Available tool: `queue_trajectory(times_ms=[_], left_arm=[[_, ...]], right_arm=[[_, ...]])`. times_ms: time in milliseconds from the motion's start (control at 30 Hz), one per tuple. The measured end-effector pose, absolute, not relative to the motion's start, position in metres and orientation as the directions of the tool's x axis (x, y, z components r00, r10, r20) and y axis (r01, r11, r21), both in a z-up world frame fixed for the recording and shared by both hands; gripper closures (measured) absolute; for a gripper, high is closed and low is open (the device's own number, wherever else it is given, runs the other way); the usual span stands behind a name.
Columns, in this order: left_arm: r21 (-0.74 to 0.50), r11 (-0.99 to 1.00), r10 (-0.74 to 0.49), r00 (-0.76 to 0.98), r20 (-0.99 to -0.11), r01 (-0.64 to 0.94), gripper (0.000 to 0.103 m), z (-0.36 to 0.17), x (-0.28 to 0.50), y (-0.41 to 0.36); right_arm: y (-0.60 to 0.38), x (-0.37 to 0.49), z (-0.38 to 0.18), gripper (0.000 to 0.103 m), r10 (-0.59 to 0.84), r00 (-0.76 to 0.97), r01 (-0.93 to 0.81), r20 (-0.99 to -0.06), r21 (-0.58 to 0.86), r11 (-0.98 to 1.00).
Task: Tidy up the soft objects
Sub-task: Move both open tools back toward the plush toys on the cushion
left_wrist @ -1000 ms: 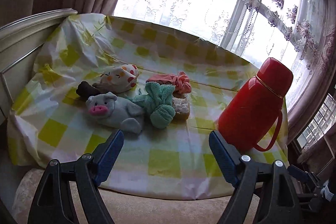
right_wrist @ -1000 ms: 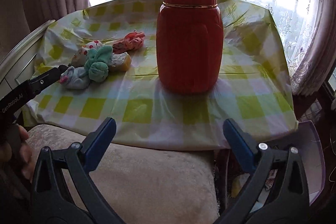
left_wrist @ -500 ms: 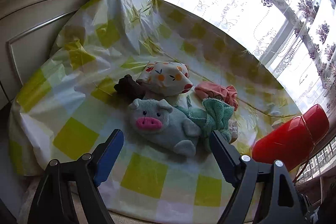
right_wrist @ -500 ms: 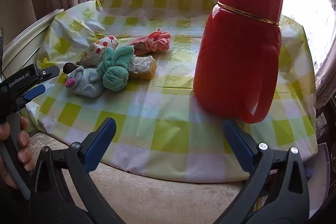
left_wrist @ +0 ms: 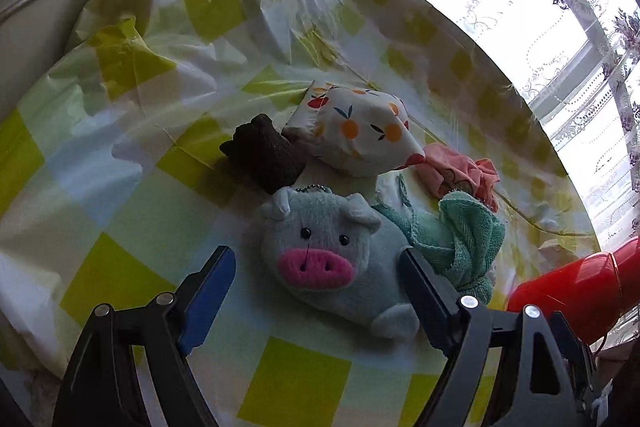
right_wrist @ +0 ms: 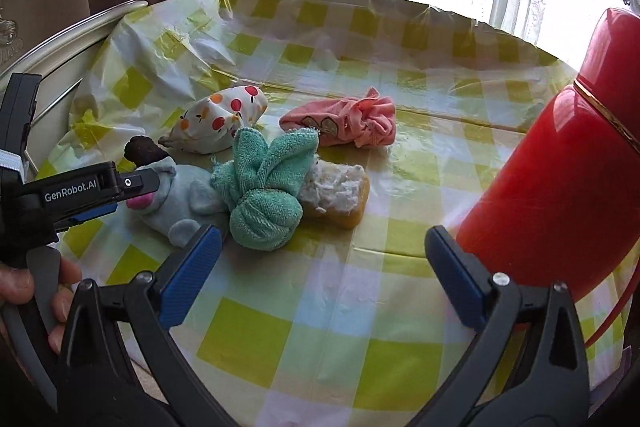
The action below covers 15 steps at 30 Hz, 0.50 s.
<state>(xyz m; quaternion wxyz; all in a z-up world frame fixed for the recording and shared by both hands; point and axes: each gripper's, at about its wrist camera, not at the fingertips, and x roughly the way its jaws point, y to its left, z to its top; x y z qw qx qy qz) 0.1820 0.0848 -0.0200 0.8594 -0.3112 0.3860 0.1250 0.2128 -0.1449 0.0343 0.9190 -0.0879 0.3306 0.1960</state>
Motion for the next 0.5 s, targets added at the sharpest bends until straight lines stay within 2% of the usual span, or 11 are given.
queue_trajectory(times_ms=[433,500], left_arm=[[-0.377,0.825,0.004,0.671,-0.742,-0.421,0.019,-0.031,0.201,0.081],[-0.376,0.828,0.002,0.673,-0.74,-0.416,0.024,-0.031,0.201,0.08]], right_arm=[[-0.095,0.248,0.008,0.001,0.31,0.679,-0.477,-0.665,-0.08,0.875],[-0.09,0.251,0.004,0.002,0.307,0.676,-0.482,-0.67,-0.088,0.871]])
